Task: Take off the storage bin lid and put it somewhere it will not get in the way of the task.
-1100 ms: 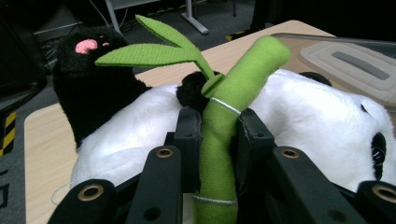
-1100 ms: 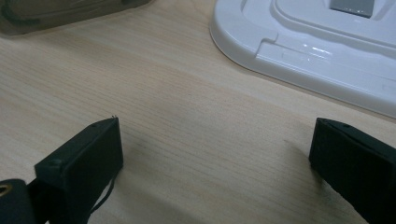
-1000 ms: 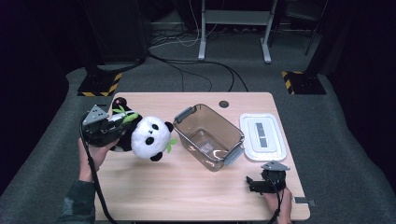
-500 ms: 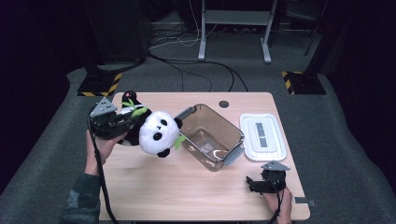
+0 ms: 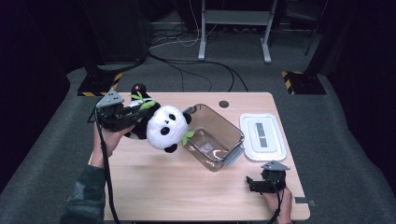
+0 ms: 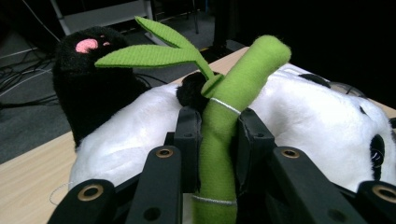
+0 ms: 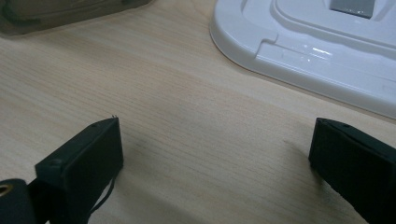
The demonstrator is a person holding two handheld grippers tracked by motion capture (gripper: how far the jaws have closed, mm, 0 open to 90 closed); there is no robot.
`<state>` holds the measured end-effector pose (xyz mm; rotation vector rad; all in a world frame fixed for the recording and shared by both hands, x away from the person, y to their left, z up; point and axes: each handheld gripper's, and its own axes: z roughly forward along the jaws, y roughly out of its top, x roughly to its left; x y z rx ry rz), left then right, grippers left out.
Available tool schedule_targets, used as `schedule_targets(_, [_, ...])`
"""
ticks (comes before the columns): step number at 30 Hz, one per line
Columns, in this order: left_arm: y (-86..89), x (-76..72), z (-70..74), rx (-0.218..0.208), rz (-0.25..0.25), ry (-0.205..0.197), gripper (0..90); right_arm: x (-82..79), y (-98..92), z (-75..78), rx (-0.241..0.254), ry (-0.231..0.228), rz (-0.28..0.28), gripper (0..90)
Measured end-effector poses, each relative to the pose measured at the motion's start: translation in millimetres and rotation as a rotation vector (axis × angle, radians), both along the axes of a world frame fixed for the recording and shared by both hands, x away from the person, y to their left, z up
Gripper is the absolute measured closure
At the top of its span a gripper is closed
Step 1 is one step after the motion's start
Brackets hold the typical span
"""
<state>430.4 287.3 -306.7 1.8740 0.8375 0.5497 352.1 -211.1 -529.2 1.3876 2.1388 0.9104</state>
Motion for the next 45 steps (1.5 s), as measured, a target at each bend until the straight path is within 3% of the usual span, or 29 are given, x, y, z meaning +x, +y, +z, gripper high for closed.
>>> schedule_targets(20, [-49.1,20.2,15.3,-0.006,-0.117,0.001,72.8,0.0,0.0,0.0,0.0,0.0,0.0,2.2])
schedule_targets(35, [-94.8,40.1,11.6,-0.007,-0.218,0.031,72.8,-0.1,0.1,0.0,0.001,0.001,-0.002,2.3])
schedule_targets(45, [-127.5,52.0,-0.5,-0.009,-0.283,0.07,72.7,-0.1,0.1,0.2,0.004,0.002,-0.004,2.4])
